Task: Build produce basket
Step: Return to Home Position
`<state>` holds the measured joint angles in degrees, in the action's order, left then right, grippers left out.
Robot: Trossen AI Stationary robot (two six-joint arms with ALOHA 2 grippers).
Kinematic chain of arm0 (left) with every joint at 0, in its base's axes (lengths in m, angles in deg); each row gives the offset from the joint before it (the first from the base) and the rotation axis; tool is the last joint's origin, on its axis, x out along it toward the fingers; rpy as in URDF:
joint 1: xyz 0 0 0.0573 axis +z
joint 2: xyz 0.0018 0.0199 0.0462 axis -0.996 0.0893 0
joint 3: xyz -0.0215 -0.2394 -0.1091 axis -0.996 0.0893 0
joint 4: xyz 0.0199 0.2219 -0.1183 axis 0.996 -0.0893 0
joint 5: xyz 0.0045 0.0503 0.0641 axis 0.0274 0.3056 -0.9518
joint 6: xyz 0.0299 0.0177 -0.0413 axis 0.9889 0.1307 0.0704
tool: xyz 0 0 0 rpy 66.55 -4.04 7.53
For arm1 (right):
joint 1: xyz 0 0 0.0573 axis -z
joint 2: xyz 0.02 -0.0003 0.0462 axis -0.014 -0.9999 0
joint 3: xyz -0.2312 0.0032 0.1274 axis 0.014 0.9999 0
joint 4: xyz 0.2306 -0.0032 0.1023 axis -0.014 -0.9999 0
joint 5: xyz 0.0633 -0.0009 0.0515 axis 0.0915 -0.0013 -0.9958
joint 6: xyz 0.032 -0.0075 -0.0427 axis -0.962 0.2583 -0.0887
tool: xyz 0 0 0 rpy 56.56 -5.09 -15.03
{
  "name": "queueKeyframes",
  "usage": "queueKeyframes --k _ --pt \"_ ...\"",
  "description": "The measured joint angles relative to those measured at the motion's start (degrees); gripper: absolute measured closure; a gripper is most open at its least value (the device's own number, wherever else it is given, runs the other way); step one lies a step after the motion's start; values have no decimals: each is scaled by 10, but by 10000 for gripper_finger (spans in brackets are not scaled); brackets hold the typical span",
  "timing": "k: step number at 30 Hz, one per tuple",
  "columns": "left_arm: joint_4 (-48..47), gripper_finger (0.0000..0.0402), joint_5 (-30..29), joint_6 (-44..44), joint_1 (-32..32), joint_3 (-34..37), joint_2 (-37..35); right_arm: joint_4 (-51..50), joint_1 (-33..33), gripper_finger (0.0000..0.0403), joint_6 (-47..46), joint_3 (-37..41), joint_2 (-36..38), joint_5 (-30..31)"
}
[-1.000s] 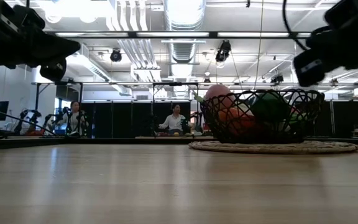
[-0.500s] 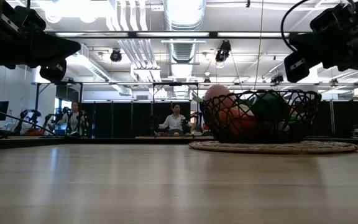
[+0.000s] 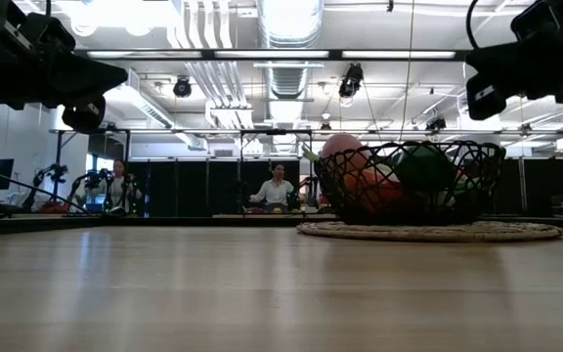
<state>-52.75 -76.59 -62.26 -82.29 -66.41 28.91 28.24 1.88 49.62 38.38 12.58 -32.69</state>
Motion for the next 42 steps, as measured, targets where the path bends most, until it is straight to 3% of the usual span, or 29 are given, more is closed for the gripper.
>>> queueKeyframes --k 4,7,12,24,31,42 --pt "0 401 0 0 0 0 3 -14 -62 394 6 0 10 115" --pt "0 401 0 0 0 0 4 -41 -107 394 27 0 13 154" --pt "0 401 0 0 0 0 4 -68 -144 394 28 0 13 156" --pt "-1 401 0 0 0 0 4 -103 -144 394 1 0 11 156" --pt "-1 401 0 0 0 0 5 -184 -144 394 1 0 11 156" --pt "0 401 0 0 0 0 5 -183 -144 394 -11 0 11 157"
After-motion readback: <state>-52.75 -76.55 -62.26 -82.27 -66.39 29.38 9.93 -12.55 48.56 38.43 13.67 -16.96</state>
